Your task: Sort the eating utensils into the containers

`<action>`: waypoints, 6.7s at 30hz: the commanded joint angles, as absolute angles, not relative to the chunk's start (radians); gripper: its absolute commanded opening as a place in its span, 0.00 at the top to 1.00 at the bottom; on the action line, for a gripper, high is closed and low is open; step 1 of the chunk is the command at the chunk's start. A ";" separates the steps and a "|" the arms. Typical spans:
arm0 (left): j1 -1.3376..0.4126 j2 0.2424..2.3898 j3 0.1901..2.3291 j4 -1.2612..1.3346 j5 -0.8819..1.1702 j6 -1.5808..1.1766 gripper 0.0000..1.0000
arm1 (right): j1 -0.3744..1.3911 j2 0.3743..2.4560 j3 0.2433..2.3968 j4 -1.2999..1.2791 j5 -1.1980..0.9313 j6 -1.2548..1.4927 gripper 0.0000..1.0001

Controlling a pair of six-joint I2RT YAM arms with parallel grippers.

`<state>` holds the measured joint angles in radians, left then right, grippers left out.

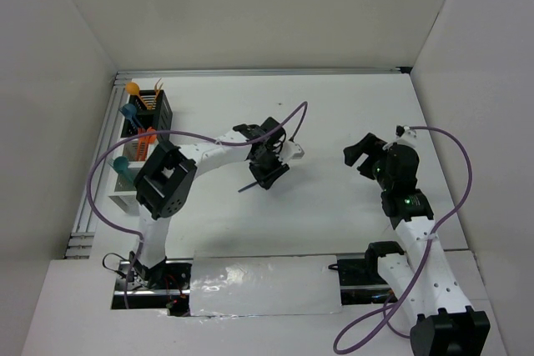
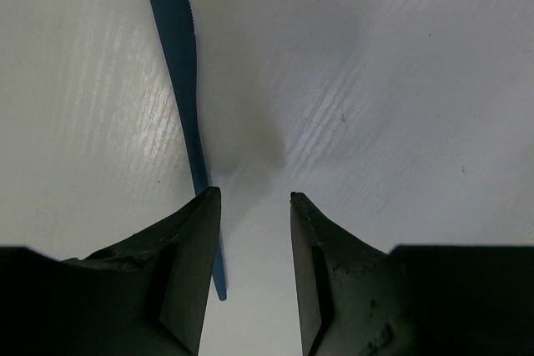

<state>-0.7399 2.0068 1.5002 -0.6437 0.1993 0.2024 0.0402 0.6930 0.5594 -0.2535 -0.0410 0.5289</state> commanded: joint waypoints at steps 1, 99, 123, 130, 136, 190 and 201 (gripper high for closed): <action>-0.724 2.000 1.536 -0.661 0.187 0.193 0.49 | 0.032 0.686 0.557 -0.267 -0.026 0.514 0.12; 0.557 1.598 0.851 0.790 0.978 -0.064 0.92 | 0.044 0.942 0.664 0.141 -0.233 0.546 0.14; 0.256 1.310 1.335 0.026 0.919 -0.164 0.30 | 0.354 1.426 1.047 0.062 -0.745 -0.325 0.19; 0.267 1.186 1.252 -0.188 0.899 -0.192 0.20 | 0.475 1.807 1.493 -0.274 -0.870 -0.774 0.23; 0.285 0.970 1.039 -0.111 0.813 -0.261 0.14 | 0.580 2.242 2.014 -0.601 -0.782 -1.116 0.23; 0.229 1.077 0.996 -0.120 0.864 -0.233 0.15 | 0.545 2.816 2.390 -0.295 -0.732 -0.578 0.25; 0.229 1.068 0.989 -0.118 0.861 -0.232 0.14 | 0.535 2.826 2.434 -0.363 -0.689 -0.528 0.37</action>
